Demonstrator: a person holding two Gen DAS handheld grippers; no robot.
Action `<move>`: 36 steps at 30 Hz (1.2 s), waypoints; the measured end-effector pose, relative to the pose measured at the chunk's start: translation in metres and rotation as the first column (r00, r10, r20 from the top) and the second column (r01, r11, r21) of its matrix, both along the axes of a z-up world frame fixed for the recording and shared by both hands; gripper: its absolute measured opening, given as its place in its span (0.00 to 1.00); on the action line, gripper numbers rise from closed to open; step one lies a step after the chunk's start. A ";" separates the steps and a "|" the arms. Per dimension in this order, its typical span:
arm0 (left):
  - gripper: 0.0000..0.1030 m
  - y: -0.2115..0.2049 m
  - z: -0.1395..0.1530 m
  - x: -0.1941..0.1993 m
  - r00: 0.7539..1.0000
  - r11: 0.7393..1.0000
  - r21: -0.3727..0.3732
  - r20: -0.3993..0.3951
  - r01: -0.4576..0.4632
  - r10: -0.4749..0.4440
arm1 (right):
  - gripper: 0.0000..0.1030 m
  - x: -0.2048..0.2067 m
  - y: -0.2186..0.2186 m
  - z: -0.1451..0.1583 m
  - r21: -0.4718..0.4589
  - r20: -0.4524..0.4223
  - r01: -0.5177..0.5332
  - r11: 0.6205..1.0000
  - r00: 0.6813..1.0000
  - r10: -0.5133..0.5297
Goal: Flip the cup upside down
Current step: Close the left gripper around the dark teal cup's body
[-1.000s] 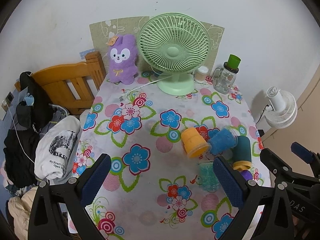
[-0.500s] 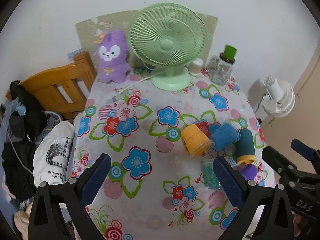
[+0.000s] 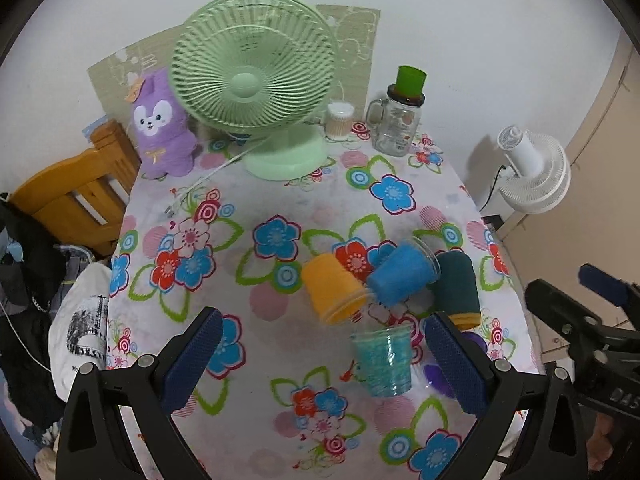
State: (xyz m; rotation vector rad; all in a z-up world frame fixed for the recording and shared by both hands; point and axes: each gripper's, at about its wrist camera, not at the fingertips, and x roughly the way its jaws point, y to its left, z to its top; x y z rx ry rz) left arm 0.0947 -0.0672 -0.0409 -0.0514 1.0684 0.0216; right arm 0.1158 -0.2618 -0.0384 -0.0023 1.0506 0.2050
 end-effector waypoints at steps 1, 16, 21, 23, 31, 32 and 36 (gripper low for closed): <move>0.99 -0.005 -0.001 0.003 1.000 1.000 0.000 0.000 -0.004 0.004 | 0.96 0.004 -0.006 -0.003 -0.003 -0.006 -0.004 1.000 1.000 0.004; 0.99 -0.089 -0.067 0.038 0.990 0.999 -0.026 -0.135 -0.034 0.030 | 0.96 0.050 -0.069 -0.067 -0.007 -0.112 -0.021 1.000 0.994 0.020; 0.99 -0.114 -0.086 0.051 0.985 0.999 -0.041 -0.174 -0.018 0.011 | 0.96 0.061 -0.082 -0.086 -0.011 -0.142 -0.014 1.000 0.990 0.012; 0.99 -0.124 -0.093 0.057 0.983 0.999 -0.040 -0.186 -0.013 0.005 | 0.96 0.066 -0.088 -0.093 -0.006 -0.152 -0.008 1.000 0.988 0.007; 0.99 -0.158 -0.125 0.080 0.969 0.999 -0.037 -0.243 0.025 -0.034 | 0.96 0.085 -0.105 -0.119 -0.016 -0.184 -0.001 1.000 0.983 -0.002; 0.99 -0.161 -0.129 0.081 0.968 0.999 -0.037 -0.250 0.029 -0.037 | 0.96 0.087 -0.107 -0.122 -0.017 -0.189 0.002 1.000 0.982 -0.005; 0.97 -0.171 -0.146 0.089 0.958 0.999 -0.039 -0.283 0.036 -0.045 | 0.96 0.094 -0.113 -0.136 -0.021 -0.210 0.004 1.000 0.978 -0.009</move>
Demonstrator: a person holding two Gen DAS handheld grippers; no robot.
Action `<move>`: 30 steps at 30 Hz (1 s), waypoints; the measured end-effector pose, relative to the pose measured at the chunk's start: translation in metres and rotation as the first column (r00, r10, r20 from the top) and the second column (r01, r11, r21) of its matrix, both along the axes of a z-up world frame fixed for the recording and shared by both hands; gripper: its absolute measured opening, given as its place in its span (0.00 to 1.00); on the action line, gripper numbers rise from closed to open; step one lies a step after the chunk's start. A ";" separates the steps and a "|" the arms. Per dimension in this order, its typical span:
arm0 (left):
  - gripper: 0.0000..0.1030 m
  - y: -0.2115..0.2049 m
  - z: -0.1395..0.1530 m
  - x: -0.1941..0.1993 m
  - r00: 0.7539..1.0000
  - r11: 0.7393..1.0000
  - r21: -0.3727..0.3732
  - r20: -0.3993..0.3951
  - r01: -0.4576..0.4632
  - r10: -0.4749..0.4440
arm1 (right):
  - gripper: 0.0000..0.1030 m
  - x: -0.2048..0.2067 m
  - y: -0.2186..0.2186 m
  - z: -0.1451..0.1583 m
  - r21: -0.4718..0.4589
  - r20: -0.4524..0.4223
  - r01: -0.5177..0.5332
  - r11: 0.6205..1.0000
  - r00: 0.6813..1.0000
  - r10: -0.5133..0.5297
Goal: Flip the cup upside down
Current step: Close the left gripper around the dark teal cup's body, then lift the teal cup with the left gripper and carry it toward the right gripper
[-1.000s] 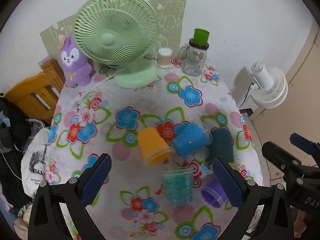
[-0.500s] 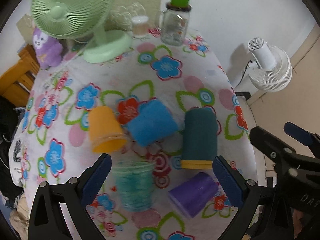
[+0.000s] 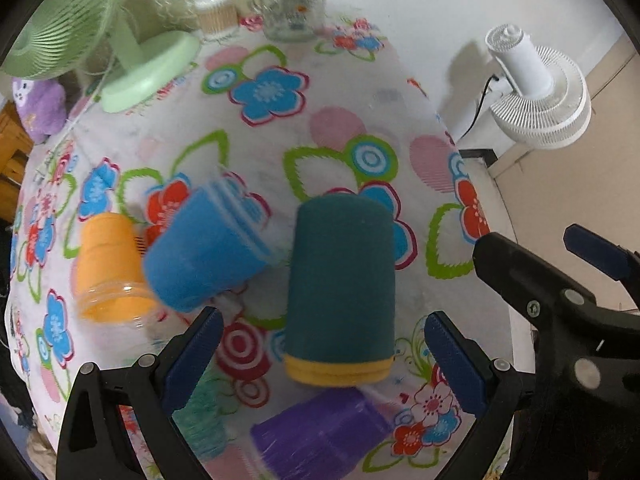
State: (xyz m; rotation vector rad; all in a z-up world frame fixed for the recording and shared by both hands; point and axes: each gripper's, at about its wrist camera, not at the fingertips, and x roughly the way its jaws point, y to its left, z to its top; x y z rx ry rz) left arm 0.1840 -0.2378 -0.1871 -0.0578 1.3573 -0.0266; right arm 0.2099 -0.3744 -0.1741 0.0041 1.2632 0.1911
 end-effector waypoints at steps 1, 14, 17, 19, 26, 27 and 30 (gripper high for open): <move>0.97 -0.002 -0.005 0.002 1.000 1.000 0.004 -0.009 0.000 0.000 | 0.96 0.001 -0.001 -0.003 -0.002 -0.005 0.000 1.000 1.000 0.000; 0.83 -0.012 -0.045 0.018 0.994 1.000 0.000 -0.108 -0.026 0.026 | 0.96 0.012 -0.010 -0.039 0.003 -0.081 0.006 1.000 0.997 -0.006; 0.79 -0.014 -0.049 0.020 0.993 0.999 0.011 -0.113 -0.030 0.031 | 0.96 0.013 -0.010 -0.044 0.000 -0.088 0.005 1.000 0.996 -0.005; 0.74 -0.017 -0.048 0.020 0.996 0.999 0.034 -0.085 -0.021 0.023 | 0.96 0.013 -0.011 -0.047 -0.011 -0.095 0.009 1.000 0.995 -0.010; 0.67 -0.027 -0.046 0.020 0.997 0.999 0.036 -0.079 0.027 -0.024 | 0.96 0.010 -0.014 -0.050 0.004 -0.109 0.015 1.000 0.994 -0.014; 0.67 -0.026 -0.044 0.019 0.997 0.999 0.027 -0.078 0.029 -0.027 | 0.96 0.010 -0.014 -0.049 0.006 -0.109 0.014 1.000 0.994 -0.013; 0.67 -0.033 -0.040 0.021 0.997 0.999 0.006 -0.070 0.040 -0.039 | 0.96 0.007 -0.012 -0.045 0.016 -0.104 0.015 1.000 0.994 -0.013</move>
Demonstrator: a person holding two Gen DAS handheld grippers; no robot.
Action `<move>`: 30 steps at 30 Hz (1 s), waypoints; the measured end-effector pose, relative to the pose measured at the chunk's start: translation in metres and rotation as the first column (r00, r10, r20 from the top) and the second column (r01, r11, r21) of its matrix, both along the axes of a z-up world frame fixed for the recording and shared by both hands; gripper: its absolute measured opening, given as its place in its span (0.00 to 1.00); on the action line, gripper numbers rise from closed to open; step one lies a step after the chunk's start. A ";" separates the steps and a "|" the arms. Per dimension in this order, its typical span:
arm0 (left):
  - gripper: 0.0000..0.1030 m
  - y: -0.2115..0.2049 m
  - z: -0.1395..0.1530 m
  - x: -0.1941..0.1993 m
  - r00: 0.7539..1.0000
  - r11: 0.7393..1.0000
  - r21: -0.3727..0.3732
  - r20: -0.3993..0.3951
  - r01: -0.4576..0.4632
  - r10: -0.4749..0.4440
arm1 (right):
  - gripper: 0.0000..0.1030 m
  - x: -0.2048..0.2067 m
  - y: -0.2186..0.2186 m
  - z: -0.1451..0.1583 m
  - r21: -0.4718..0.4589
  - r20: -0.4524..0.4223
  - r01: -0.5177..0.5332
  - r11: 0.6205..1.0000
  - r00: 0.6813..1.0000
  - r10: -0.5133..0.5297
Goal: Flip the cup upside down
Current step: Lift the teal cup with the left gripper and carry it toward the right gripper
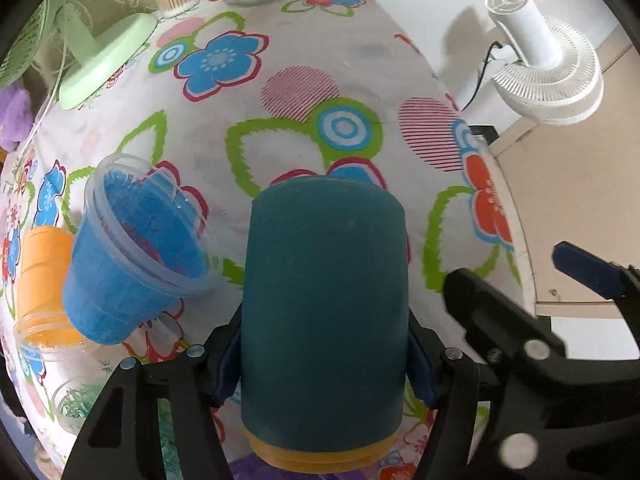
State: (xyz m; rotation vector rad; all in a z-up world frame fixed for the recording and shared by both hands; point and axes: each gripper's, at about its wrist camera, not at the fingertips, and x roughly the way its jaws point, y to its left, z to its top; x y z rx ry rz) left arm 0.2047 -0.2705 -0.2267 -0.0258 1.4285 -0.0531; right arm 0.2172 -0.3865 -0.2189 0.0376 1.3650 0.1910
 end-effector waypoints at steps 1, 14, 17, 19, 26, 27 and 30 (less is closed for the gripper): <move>0.67 0.000 0.003 0.001 1.000 1.000 0.001 0.009 0.006 -0.006 | 0.96 -0.001 0.000 0.002 0.003 0.003 0.002 1.000 1.000 -0.002; 0.67 0.010 0.058 -0.015 0.994 0.999 -0.027 0.110 0.018 -0.015 | 0.96 -0.016 0.011 0.059 0.044 0.086 0.009 0.999 0.996 -0.013; 0.67 0.019 0.078 -0.023 0.990 1.000 -0.023 0.143 0.014 -0.010 | 0.96 -0.023 0.021 0.075 0.066 0.099 0.001 0.998 0.995 -0.007; 0.67 0.029 0.089 -0.029 0.987 1.000 -0.025 0.158 0.004 0.000 | 0.96 -0.027 0.031 0.084 0.076 0.108 -0.004 0.997 0.994 -0.004; 0.67 0.073 0.119 -0.053 0.980 0.998 -0.009 0.191 -0.059 0.060 | 0.96 -0.044 0.074 0.109 0.122 0.137 -0.049 0.991 0.990 0.032; 0.67 0.079 0.122 -0.056 0.978 0.998 -0.005 0.195 -0.069 0.069 | 0.96 -0.047 0.082 0.111 0.124 0.140 -0.062 0.990 0.989 0.045; 0.67 0.102 0.131 -0.070 0.973 0.995 0.003 0.207 -0.104 0.101 | 0.96 -0.056 0.104 0.116 0.130 0.146 -0.087 0.988 0.987 0.067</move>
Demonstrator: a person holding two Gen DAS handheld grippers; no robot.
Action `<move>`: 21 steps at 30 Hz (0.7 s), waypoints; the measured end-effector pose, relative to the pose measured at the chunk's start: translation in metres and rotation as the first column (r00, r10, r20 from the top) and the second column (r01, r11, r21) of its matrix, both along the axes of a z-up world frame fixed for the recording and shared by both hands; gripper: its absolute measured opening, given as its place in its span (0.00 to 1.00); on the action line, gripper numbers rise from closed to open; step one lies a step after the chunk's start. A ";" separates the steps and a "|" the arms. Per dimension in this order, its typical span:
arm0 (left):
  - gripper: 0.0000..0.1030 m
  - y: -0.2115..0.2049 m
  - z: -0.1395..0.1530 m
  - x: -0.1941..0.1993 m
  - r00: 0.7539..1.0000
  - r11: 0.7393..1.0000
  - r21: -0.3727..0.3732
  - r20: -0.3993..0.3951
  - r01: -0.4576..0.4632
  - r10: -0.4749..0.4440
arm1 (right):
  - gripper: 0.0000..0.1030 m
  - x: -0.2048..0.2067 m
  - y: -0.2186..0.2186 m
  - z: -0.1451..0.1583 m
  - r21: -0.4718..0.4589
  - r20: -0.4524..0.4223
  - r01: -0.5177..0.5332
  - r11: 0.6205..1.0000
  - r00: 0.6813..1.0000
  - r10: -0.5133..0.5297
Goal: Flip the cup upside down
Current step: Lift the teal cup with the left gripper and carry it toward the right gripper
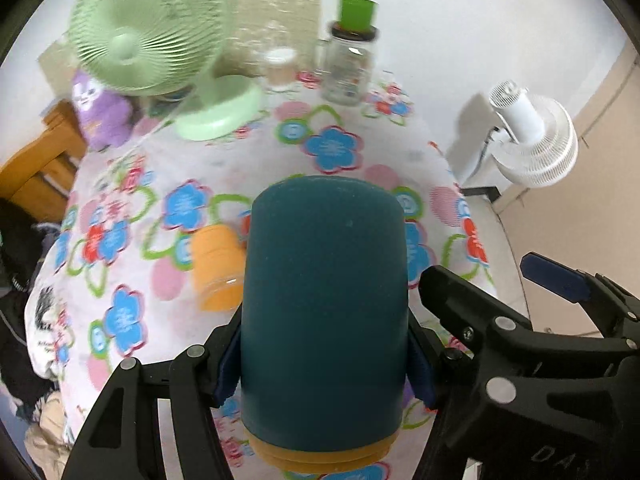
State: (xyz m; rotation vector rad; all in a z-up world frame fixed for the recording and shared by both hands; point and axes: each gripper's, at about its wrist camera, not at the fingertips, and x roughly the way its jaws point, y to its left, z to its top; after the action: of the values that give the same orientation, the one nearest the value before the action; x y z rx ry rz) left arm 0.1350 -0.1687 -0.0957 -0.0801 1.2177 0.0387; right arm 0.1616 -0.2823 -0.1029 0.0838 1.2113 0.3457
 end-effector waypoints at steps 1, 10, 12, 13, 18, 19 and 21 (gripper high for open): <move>0.67 0.009 0.002 -0.005 1.000 1.000 0.004 0.003 -0.011 0.011 | 0.96 -0.003 0.007 0.001 0.005 0.000 -0.008 1.000 1.000 0.008; 0.67 0.075 -0.002 -0.040 0.997 0.998 -0.002 -0.014 -0.070 0.070 | 0.96 -0.032 0.066 -0.001 -0.021 -0.015 -0.053 0.998 0.999 0.052; 0.67 0.087 -0.007 -0.046 0.997 0.997 -0.006 -0.024 -0.078 0.078 | 0.96 -0.038 0.078 -0.004 -0.033 -0.022 -0.059 0.998 0.998 0.058; 0.67 0.094 -0.009 -0.050 0.996 0.997 -0.009 -0.029 -0.082 0.081 | 0.96 -0.041 0.083 -0.005 -0.037 -0.025 -0.061 0.997 0.998 0.060; 0.67 0.120 -0.029 -0.060 0.995 0.996 -0.018 -0.056 -0.084 0.083 | 0.96 -0.050 0.108 -0.018 -0.079 -0.039 -0.058 0.995 0.998 0.055; 0.67 0.125 -0.036 -0.062 0.995 0.996 -0.021 -0.065 -0.082 0.080 | 0.96 -0.050 0.112 -0.022 -0.087 -0.042 -0.055 0.995 0.998 0.051; 0.67 0.134 -0.048 -0.064 0.994 0.997 -0.024 -0.081 -0.077 0.075 | 0.96 -0.052 0.119 -0.029 -0.099 -0.047 -0.049 0.994 0.998 0.045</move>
State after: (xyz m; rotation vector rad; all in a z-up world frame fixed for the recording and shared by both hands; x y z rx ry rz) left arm 0.0712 -0.0351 -0.1436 -0.1497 1.2952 0.0927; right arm 0.1097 -0.1634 -0.1315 -0.0238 1.2743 0.3251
